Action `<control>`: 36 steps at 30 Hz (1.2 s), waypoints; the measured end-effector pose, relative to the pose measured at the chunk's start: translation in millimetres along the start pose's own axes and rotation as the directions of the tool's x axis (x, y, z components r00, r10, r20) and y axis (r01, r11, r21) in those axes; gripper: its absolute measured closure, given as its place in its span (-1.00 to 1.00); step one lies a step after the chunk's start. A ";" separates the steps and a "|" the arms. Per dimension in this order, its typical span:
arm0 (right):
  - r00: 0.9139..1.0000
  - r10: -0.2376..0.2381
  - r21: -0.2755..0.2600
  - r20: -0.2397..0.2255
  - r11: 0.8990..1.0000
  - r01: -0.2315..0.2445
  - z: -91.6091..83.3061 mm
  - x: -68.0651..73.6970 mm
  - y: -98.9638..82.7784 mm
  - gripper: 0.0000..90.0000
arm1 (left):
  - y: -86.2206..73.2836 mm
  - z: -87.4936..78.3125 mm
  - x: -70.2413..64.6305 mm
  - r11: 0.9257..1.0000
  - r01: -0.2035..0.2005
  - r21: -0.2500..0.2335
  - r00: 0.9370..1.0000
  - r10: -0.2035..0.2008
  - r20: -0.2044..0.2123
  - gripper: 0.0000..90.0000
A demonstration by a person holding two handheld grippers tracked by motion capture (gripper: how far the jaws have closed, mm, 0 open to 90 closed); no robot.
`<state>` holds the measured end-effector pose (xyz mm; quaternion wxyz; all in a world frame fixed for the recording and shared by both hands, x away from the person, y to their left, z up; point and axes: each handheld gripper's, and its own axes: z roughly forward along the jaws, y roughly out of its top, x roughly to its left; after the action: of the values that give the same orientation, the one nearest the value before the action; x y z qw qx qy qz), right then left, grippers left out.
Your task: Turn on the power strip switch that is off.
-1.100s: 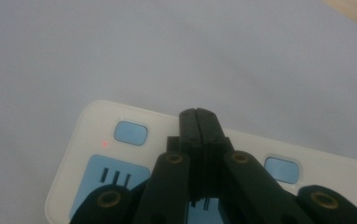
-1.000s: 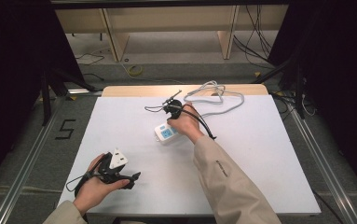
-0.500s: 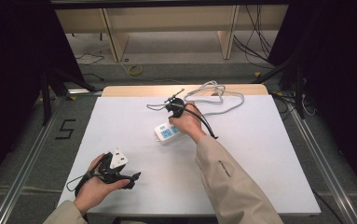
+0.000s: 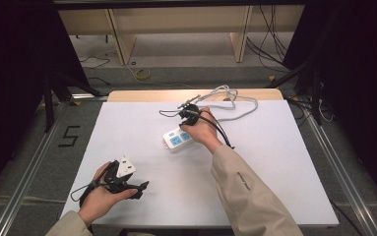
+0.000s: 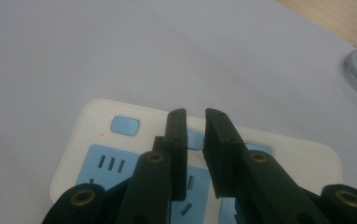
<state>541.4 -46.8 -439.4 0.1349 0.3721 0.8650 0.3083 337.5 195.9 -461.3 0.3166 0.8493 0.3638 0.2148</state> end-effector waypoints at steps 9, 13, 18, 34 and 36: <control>1.000 0.011 -0.024 0.001 1.000 -0.011 -15.0 -5.0 -11.8 0.68 | 0.8 1.0 -0.6 1.000 -0.003 0.004 1.000 0.003 0.003 -0.65; 1.000 0.016 -0.030 -0.004 0.999 -0.016 -20.0 -6.1 -16.0 0.66 | 0.9 1.1 -0.5 1.000 -0.003 0.005 1.000 0.003 0.003 -0.65; 1.000 0.014 -0.034 -0.012 0.999 -0.015 -29.9 -10.8 -24.1 0.60 | 0.9 1.9 -0.5 1.000 0.003 0.002 1.000 -0.003 0.001 -0.65; 0.998 0.021 -0.062 -0.052 0.998 -0.025 -62.6 -19.1 -49.6 0.46 | 0.3 2.0 0.3 1.000 0.007 0.011 1.000 -0.007 -0.004 -0.65; 0.998 0.020 -0.066 -0.052 0.998 -0.024 -65.8 -19.3 -53.0 0.45 | 0.2 1.8 0.4 1.000 0.009 0.013 1.000 -0.009 -0.002 -0.65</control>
<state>494.5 -117.6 -422.0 0.1215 0.3689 0.8533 0.3480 339.0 195.4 -462.4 0.3115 0.8495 0.3694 0.2118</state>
